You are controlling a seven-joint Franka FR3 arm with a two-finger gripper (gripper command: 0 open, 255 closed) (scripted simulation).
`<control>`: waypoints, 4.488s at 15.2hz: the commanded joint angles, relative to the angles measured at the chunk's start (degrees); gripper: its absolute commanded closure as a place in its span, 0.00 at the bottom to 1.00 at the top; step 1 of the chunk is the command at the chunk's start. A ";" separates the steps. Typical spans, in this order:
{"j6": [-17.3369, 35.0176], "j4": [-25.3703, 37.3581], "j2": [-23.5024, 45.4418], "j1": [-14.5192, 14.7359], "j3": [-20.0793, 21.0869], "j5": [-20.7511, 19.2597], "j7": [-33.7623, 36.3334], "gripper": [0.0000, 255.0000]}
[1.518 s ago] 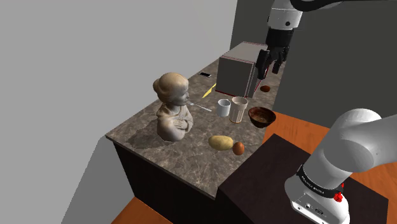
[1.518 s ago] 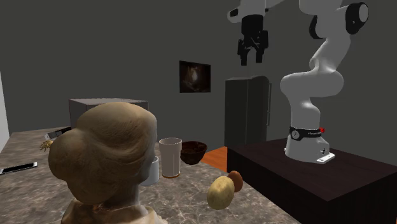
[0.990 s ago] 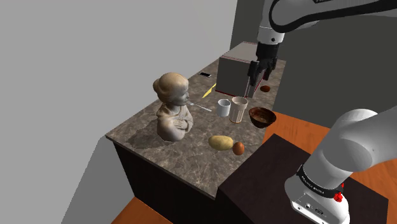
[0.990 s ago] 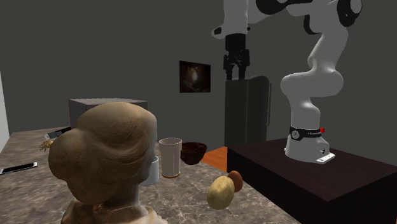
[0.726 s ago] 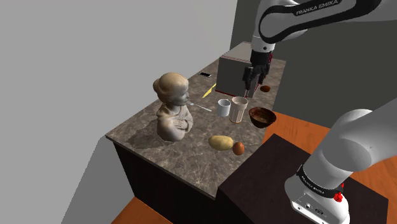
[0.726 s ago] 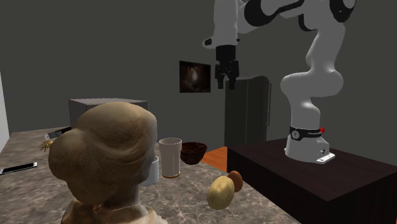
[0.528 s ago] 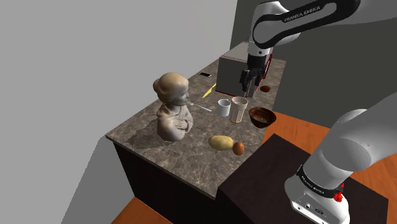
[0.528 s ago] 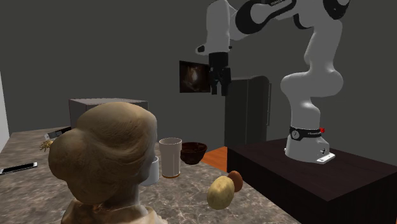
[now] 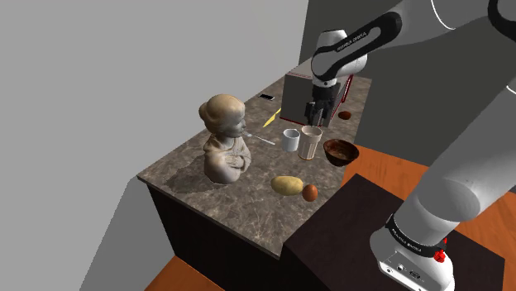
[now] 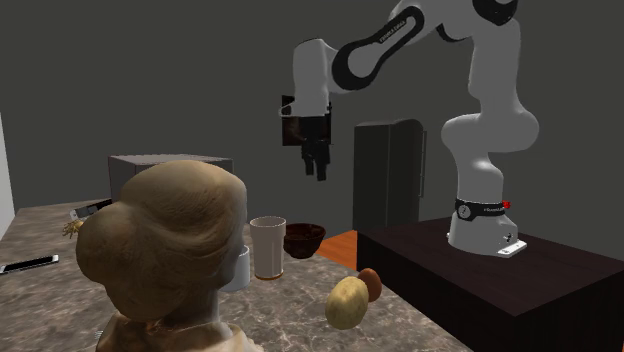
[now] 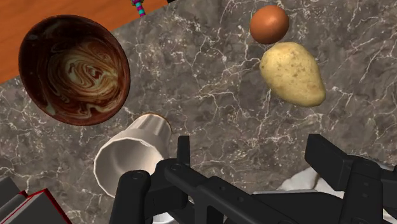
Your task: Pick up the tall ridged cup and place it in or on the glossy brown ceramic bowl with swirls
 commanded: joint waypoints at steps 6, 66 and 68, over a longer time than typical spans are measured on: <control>6.23 8.82 15.85 -1.77 -1.40 3.57 -5.33 0.00; -1.98 25.33 24.94 -4.97 -1.86 5.51 -10.03 1.00; -3.28 25.85 24.15 -4.89 -1.95 5.31 -9.98 1.00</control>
